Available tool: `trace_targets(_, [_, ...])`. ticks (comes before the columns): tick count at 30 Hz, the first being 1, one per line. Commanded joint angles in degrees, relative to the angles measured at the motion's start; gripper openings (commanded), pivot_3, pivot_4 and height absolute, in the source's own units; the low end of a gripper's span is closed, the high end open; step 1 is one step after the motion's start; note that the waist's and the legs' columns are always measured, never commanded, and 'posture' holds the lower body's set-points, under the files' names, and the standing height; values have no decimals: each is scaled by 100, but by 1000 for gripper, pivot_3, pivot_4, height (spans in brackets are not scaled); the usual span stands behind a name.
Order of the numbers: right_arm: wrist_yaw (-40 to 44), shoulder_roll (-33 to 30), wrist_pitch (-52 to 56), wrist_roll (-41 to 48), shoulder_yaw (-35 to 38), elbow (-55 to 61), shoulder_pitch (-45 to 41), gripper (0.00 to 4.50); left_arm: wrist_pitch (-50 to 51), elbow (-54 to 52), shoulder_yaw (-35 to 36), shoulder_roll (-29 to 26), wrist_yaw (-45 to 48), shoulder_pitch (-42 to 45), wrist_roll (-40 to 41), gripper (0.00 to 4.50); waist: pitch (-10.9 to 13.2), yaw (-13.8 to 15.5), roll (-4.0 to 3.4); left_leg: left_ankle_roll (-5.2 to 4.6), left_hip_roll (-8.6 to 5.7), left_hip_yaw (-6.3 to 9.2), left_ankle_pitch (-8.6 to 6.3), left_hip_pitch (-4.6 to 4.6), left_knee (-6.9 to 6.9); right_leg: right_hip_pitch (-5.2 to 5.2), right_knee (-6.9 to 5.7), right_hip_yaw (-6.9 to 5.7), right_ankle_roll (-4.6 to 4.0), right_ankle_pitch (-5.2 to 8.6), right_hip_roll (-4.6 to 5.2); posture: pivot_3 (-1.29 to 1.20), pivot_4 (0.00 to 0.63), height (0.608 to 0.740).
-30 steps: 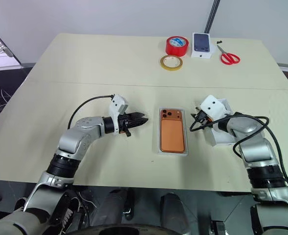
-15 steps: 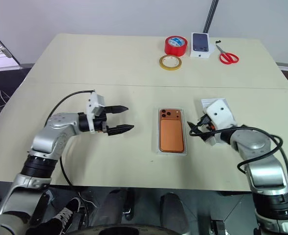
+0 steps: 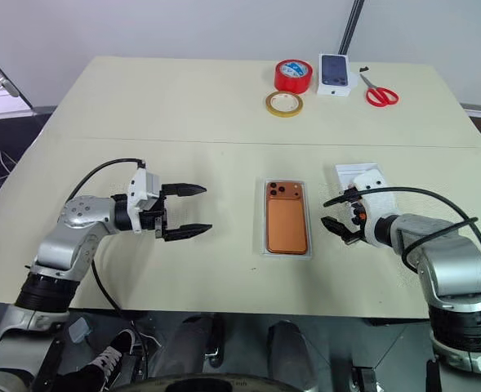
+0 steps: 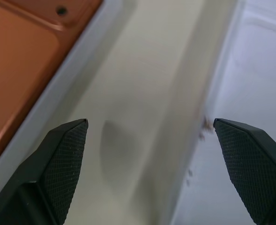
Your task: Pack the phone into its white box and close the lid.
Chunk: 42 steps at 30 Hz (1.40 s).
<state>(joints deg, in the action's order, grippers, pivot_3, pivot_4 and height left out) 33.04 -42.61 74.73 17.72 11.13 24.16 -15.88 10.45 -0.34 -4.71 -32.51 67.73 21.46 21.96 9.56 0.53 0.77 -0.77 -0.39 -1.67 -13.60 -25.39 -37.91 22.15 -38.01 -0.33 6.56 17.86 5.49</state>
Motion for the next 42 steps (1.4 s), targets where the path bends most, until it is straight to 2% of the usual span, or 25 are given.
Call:
trace_targets(1, [-55, -265, 480, 119, 97, -130, -416, 4490, -128, -219, 150, -91, 75, -13, 101, 4470, 0, 7, -1, 0, 0, 0, 0, 0, 0, 1, 0, 0, 0, 0, 0, 0, 150, 728])
trace_targets(8, [-23, -425, 1237, 418, -197, -320, -919, 4490, -184, -285, 99, -43, 11, -65, 72, 4470, 0, 5, 0, -2, 0, 0, -1, -4, 2, 4, 1, 0, 0, 0, 2, 0, 150, 728])
trace_targets(11, [-176, -308, 1538, 412, -274, -591, -1231, 4490, -184, -348, 67, 10, -72, -118, 56, 4470, 1, -4, -1, -2, 0, -1, -1, -5, 2, 6, 1, 1, 0, 0, 2, 0, 150, 728])
trace_targets(15, [-241, -318, 1562, 442, -498, -735, -1429, 4490, -181, -432, 46, 64, -180, -199, 33, 4470, 1, 3, -1, -2, 0, -1, -1, -7, 3, 9, 1, 1, 0, 0, 2, 0, 150, 728])
trace_targets(18, [-275, -357, 1465, 415, -633, -911, -1449, 3607, -191, -489, 36, 86, -262, -243, 10, 4500, 1, 3, -1, -2, 0, -1, -1, -7, 2, 8, 1, 1, 0, 0, 2, 0, 150, 728])
trace_targets(25, [-461, -359, 1314, 303, -997, -960, -1295, 25, -70, -625, 36, 125, -446, -302, 48, 4500, 1, -8, -1, -2, 0, -2, -1, -7, 3, 8, 1, 0, 0, 0, 1, 0, 150, 728])
trace_targets(35, [-741, -178, 1596, 301, -823, -1004, -1336, 25, -73, -623, 10, 134, -566, -287, 39, 4500, -1, -7, 1, -2, 1, -1, -1, -5, 2, 4, 1, 0, 0, 0, 0, 0, 150, 728])
trace_targets(42, [-737, 367, 1384, 484, 81, -1089, -1658, 25, -91, -542, -29, 200, -593, -194, 17, 4500, 2, -21, -4, -2, 2, -2, -1, -6, 3, 8, 0, 0, 0, 0, -1, 0, 150, 728])
